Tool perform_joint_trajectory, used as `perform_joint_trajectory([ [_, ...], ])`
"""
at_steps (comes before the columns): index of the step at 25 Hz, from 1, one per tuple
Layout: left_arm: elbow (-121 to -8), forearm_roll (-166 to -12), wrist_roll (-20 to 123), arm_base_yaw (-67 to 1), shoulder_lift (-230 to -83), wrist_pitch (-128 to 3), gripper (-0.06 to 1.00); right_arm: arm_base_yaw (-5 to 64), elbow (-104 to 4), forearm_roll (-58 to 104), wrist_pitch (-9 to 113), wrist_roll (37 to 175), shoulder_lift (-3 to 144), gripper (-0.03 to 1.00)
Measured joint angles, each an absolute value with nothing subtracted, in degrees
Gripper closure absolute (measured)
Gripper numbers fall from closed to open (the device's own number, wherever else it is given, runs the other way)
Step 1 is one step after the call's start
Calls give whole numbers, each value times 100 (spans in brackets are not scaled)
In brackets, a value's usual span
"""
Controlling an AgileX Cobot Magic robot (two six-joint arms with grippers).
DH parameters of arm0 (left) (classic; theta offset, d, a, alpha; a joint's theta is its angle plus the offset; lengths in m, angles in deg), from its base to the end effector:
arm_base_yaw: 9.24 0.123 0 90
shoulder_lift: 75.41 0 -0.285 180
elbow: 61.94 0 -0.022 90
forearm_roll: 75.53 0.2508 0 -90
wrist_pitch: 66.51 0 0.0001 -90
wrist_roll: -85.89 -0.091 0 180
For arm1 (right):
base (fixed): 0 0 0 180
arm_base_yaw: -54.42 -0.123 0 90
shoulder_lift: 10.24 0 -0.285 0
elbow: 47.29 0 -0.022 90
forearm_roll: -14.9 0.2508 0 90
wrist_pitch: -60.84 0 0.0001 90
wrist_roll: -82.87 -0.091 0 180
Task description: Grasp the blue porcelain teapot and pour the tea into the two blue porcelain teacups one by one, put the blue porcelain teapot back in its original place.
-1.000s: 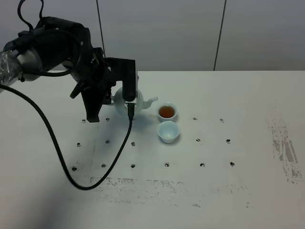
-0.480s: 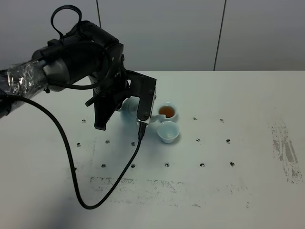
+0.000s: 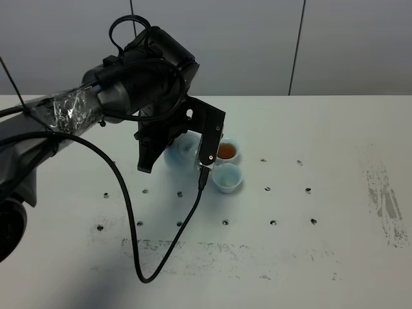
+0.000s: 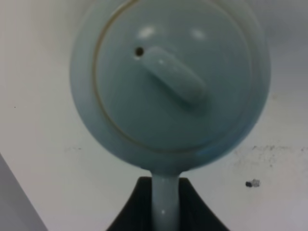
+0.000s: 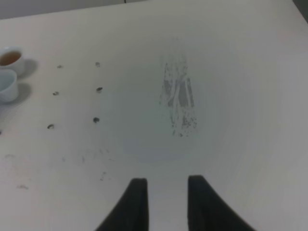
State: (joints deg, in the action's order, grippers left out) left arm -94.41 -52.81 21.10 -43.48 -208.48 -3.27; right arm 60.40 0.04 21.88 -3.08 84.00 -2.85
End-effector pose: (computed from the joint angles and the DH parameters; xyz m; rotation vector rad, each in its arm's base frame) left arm 0.4075 -0.2394 0.2255 2.3255 1.7376 0.6455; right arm -0.0100 0.0110 0.2793 0.0756 2.0638 0.0697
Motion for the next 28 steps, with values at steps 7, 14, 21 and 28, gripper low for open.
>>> perform_joint_trajectory([
  [7,-9455,-4707,2374,-4544,-20991,-337,82,6040,4,2188,-308,8400,-285,75],
  [14,-9498,-4291,2533,-4738,-21093,-473,82,6040,4,2188,-308,8400,-285,75],
  [21,-9498,-3859,2540,-4939,-21152,-456,82,6040,4,2188,-308,8400,-285,75],
  [28,-9498,-3419,2540,-5132,-21152,-413,82,6040,4,2188,-308,8400,-285,75],
])
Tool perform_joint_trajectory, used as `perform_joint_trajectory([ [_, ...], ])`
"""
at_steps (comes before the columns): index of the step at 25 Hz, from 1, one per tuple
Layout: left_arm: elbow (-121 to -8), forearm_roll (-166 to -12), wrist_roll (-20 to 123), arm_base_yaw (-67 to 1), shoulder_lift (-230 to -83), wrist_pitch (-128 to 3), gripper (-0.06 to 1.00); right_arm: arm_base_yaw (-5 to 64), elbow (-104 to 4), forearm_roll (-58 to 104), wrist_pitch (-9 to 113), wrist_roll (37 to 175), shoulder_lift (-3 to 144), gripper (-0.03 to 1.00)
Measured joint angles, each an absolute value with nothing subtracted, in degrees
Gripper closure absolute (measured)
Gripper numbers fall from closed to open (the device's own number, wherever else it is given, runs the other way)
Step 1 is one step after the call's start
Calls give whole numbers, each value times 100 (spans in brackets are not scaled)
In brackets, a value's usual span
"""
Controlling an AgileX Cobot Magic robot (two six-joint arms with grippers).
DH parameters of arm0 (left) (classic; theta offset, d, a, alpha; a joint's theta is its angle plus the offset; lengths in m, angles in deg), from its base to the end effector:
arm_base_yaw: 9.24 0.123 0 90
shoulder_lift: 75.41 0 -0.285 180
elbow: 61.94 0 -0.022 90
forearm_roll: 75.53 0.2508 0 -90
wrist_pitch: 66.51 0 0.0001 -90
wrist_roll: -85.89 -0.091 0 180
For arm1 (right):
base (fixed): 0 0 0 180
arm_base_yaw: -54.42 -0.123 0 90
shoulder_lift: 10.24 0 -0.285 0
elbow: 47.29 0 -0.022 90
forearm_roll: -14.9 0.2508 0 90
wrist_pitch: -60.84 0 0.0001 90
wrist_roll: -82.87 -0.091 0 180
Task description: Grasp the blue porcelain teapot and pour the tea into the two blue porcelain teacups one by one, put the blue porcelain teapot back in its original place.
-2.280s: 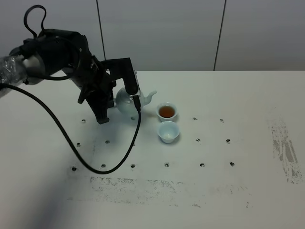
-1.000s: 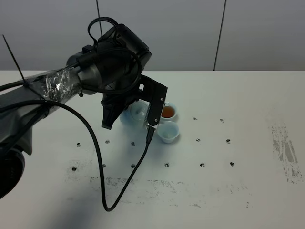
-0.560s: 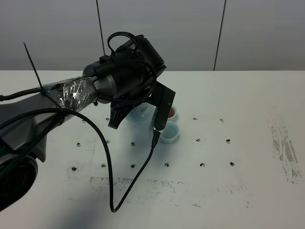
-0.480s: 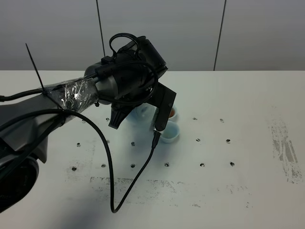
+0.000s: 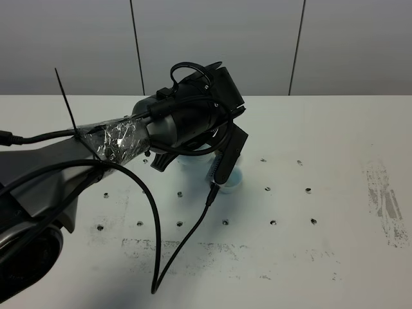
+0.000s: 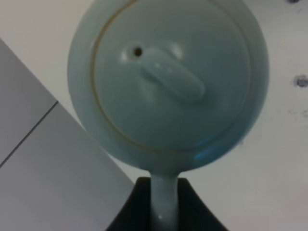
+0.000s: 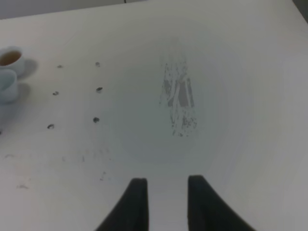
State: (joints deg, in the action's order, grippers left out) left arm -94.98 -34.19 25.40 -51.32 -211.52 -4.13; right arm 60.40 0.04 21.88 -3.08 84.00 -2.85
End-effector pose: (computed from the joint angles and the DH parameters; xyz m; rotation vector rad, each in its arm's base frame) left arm 0.3934 -0.2835 0.2168 2.4185 1.4637 1.0438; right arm -0.0100 0.0110 0.2793 0.0756 2.0638 0.0697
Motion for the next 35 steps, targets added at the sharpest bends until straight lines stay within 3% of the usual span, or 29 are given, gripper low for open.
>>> perform_joint_trajectory([
  [35,-9498,-2656,2522,-5372,-21271,-283,82,6040,4,2205,-308,8400,-285,75],
])
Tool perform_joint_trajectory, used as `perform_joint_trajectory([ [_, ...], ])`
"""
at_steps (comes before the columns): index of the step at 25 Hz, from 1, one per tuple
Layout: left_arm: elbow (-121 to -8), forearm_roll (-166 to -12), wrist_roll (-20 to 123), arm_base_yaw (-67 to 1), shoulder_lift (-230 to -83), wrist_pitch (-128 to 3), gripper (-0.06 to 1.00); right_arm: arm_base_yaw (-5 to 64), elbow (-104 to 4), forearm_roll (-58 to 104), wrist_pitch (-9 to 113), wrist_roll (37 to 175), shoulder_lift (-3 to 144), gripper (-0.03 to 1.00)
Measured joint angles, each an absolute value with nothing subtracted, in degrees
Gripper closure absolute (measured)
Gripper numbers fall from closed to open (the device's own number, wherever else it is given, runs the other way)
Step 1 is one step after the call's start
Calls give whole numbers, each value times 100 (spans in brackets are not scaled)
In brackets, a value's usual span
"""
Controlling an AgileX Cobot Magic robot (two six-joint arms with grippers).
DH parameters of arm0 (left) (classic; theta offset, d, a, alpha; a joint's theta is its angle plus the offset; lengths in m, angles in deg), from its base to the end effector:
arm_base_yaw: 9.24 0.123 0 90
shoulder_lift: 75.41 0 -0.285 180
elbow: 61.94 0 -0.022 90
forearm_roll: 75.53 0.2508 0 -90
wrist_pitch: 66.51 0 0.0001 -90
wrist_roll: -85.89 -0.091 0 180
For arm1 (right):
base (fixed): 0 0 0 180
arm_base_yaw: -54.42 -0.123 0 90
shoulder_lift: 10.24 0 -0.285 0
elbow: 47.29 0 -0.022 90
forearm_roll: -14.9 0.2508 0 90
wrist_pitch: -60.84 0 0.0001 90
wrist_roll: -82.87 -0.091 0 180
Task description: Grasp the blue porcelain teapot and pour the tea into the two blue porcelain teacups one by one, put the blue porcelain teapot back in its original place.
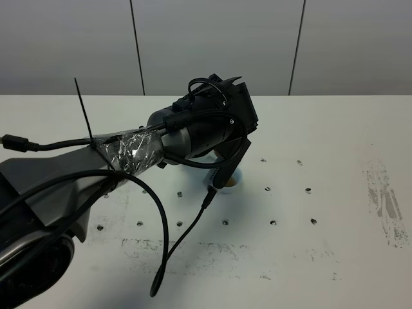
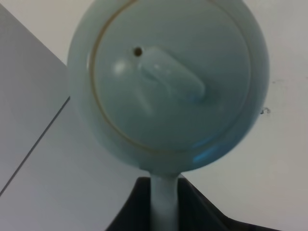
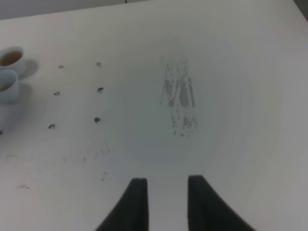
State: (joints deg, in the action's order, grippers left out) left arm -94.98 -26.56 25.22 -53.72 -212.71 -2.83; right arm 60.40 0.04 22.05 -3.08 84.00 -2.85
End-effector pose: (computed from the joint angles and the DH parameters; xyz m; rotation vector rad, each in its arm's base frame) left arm 0.3883 -0.2950 0.2140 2.4700 1.3356 1.2206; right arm -0.0100 0.0113 0.2793 0.0754 2.0636 0.0733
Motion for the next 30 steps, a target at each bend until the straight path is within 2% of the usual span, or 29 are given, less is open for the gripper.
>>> perform_joint_trajectory([
  [30,-9482,-2462,2516,-5412,-21271,-253,82,6040,4,2485,-304,8400,-285,75],
])
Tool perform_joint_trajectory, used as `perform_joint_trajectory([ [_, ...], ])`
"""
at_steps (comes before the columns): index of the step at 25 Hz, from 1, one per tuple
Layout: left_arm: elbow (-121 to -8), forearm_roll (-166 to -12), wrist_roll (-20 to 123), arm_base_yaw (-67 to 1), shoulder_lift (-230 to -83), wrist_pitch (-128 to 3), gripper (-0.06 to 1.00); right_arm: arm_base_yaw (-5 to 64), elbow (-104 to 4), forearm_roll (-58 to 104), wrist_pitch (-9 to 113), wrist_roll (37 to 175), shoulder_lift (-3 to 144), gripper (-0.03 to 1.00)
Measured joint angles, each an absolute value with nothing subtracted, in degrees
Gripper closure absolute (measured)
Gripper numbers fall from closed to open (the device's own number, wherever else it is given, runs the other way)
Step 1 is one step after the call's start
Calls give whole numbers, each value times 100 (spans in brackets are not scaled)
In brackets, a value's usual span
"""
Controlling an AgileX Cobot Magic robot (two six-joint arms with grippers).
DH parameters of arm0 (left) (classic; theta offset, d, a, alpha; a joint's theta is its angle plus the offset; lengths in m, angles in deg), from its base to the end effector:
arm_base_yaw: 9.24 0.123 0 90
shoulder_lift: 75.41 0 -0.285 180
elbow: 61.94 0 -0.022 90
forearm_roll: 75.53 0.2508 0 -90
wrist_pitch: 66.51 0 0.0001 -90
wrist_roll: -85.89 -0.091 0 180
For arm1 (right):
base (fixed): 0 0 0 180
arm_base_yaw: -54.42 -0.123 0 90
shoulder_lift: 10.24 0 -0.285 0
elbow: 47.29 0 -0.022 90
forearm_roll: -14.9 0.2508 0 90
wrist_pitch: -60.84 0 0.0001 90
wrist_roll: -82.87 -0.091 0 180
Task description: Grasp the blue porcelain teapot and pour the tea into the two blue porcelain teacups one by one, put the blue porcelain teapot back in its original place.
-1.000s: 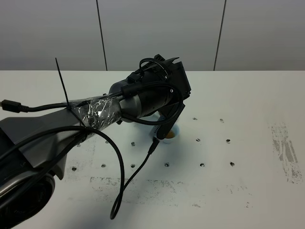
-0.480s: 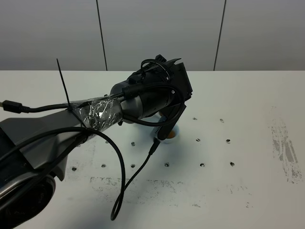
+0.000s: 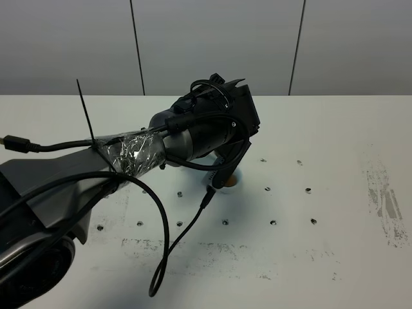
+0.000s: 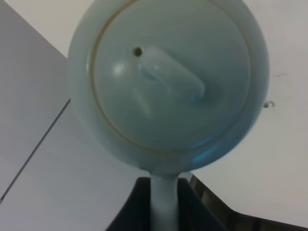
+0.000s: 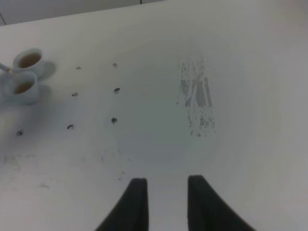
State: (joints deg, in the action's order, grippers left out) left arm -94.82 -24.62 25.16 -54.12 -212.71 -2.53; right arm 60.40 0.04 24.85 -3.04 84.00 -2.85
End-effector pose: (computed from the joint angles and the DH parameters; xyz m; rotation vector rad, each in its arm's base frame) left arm 0.3875 -0.2962 0.2152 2.4756 1.3055 1.2666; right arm -0.0099 0.0152 0.2798 0.0705 2.0588 0.1316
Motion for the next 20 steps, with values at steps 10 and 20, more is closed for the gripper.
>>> perform_joint_trajectory([
  [10,-9482,-2422,2516,-5412,-21271,-221,82,6040,4,2487,-304,8400,-285,75],
  [20,-9436,-2403,2474,-5417,-21271,-221,82,6040,4,2487,-302,8400,-285,75],
])
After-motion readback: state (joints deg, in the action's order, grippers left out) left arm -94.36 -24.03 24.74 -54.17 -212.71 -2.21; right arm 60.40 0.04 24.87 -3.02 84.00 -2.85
